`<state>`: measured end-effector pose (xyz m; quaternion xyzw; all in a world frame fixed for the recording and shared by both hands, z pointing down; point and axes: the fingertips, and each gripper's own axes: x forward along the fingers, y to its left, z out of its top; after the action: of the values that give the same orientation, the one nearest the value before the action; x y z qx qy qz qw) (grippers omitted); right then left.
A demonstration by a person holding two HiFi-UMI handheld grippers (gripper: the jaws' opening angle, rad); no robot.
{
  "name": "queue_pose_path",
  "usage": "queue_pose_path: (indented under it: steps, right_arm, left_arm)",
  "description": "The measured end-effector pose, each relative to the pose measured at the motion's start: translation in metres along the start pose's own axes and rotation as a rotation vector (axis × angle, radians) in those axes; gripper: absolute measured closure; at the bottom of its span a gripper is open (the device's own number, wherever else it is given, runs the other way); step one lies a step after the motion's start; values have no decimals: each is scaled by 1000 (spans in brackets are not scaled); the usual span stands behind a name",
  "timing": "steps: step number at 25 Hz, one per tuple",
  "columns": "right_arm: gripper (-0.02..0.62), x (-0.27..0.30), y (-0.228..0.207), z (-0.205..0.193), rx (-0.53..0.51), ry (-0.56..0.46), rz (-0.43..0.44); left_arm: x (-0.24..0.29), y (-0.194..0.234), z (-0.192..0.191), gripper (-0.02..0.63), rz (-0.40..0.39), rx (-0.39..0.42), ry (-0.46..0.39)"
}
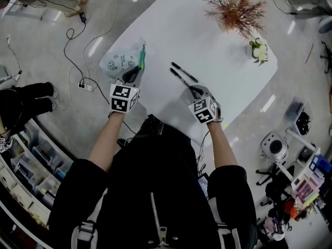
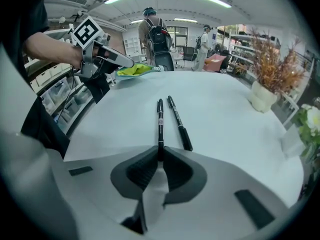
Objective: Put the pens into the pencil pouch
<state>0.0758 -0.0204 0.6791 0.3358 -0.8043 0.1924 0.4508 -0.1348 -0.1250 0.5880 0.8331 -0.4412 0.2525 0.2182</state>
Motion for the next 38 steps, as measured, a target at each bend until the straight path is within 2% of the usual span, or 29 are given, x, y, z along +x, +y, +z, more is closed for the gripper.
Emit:
queue_pose_path:
  steps: [13,19,29,38]
  right_arm:
    - [554,-25,-6,27,-40,-104,-19]
    - [554,-31,0,49,-87,-124,33]
    - [554,-19,8,82,-148,-144,73]
    - [554,-6,31,110,-188,-155,143]
  left_arm:
    - [-2,1,4,548,1,12,-7]
    - [-2,-1,1,548,-3,30,1]
    - [-1,-4,-3,548,-25,56,15]
    - [-3,-10,-6,548,-48,89,21]
